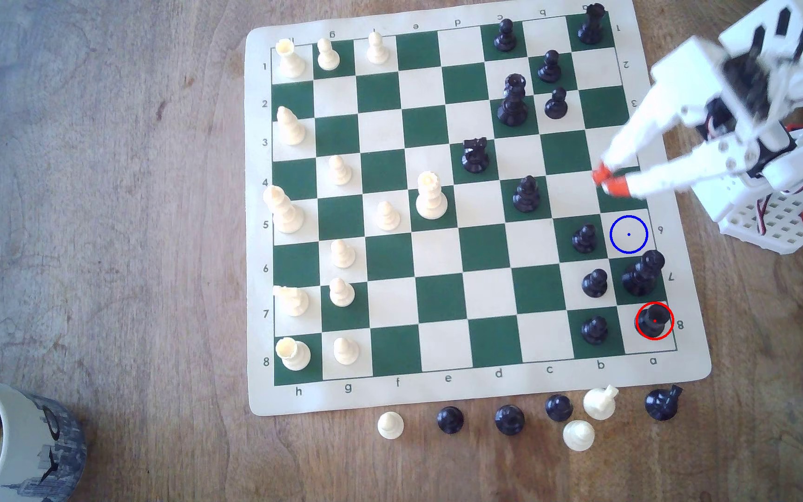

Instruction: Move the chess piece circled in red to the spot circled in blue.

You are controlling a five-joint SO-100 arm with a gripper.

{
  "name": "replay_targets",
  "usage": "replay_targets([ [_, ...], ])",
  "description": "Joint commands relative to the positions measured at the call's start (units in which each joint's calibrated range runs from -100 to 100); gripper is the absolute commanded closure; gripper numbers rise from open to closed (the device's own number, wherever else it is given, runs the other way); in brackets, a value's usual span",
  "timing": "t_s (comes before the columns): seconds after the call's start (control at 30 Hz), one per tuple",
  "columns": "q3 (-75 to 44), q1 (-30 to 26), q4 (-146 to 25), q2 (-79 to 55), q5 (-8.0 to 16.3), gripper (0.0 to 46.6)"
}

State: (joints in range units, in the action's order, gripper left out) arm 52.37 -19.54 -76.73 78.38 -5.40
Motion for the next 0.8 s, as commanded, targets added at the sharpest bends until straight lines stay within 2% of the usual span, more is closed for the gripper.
replay_targets([
  [0.0,-5.95,-3.41,-1.15,-6.65,0.59,46.4],
  [0.07,-7.13,-5.84,-1.81,-10.47,0.83,45.1],
  [0.17,-9.58,-8.26,-2.38,-15.82,2.1,40.0],
  [0.23,-11.48,-10.45,-3.77,-19.47,2.78,34.7],
  [0.27,-12.03,-11.47,-4.68,-20.91,2.98,33.9],
  [0.47,-10.03,-17.88,-5.74,-26.6,3.96,33.1],
  [0.77,-1.96,-20.23,-1.07,-29.15,4.15,33.6],
])
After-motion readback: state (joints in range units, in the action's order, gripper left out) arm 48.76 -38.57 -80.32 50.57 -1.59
